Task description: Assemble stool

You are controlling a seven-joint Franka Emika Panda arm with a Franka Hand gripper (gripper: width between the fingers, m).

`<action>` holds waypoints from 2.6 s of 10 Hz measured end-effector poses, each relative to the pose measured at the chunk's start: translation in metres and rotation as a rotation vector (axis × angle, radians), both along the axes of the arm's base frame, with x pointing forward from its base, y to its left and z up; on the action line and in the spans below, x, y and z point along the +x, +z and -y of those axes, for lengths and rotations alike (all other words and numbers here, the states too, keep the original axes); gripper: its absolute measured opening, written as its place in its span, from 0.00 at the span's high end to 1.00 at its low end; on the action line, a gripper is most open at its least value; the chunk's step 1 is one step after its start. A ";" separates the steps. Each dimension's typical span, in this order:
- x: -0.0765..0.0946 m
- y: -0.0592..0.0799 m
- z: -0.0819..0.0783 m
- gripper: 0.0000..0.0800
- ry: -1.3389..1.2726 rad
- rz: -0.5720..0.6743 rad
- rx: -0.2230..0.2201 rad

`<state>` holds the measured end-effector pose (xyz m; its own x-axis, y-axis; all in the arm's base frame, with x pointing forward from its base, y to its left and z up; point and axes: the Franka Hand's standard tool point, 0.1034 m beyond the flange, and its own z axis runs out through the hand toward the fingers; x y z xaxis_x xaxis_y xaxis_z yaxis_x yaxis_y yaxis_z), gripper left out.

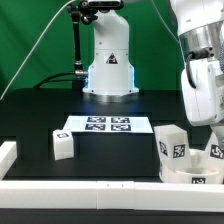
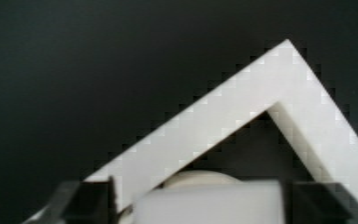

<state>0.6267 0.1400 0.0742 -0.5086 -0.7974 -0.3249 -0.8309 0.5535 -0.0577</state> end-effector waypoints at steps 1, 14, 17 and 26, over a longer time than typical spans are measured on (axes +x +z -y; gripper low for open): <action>-0.002 0.006 0.003 0.21 0.090 -0.004 -0.003; -0.025 0.032 0.095 0.19 0.821 0.106 -0.085; -0.023 0.035 0.162 0.19 0.887 0.145 -0.125; -0.044 0.016 0.174 0.19 1.661 0.229 -0.341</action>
Offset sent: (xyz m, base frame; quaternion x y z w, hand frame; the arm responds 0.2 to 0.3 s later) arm -0.0229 -0.0425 0.0475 -0.0107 -0.0395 -0.1274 0.9910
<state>0.5830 -0.0338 0.0904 0.9049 -0.4252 0.0163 -0.4164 -0.8927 -0.1725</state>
